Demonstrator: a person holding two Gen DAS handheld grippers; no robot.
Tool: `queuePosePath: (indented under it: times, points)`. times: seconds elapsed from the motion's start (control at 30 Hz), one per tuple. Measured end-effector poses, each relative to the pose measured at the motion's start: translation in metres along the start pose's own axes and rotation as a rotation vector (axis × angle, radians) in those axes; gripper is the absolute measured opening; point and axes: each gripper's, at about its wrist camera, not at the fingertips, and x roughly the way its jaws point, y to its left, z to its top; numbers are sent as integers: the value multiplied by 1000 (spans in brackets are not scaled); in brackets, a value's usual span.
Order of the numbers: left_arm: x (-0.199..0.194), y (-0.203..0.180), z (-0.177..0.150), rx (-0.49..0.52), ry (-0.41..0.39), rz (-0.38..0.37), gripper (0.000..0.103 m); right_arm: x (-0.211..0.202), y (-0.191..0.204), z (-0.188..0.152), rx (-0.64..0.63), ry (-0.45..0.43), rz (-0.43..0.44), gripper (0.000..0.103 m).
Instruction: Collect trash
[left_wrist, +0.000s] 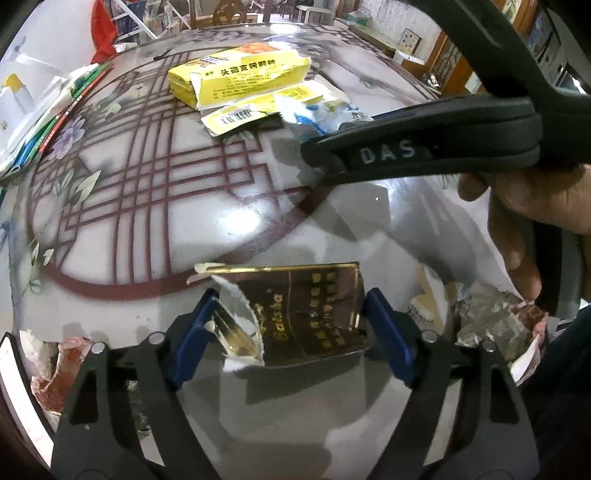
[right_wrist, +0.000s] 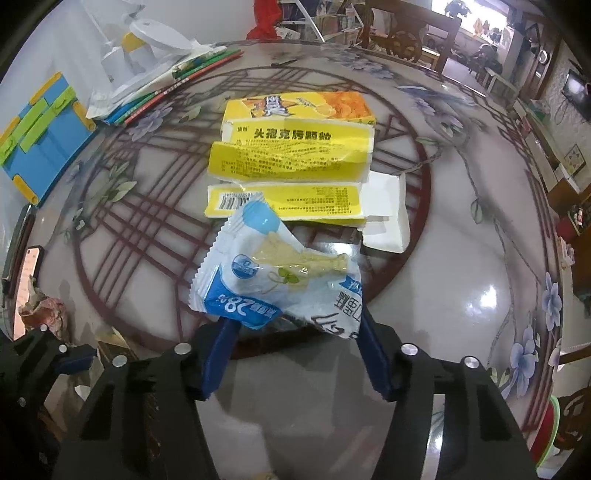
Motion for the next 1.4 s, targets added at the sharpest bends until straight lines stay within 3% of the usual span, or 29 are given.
queuePosePath:
  times: [0.63,1.1,1.4]
  points:
    - [-12,7,4,-43,-48,-26,76,-58,-19,-14,108,-108,6,57]
    - [-26,-3,4,13,-104,11,76,-98,-18,-39,129,-197,-22,57]
    - [-38,-21,5,65,-124,-14,76,-121,-46,-70,207,-217,-48,57]
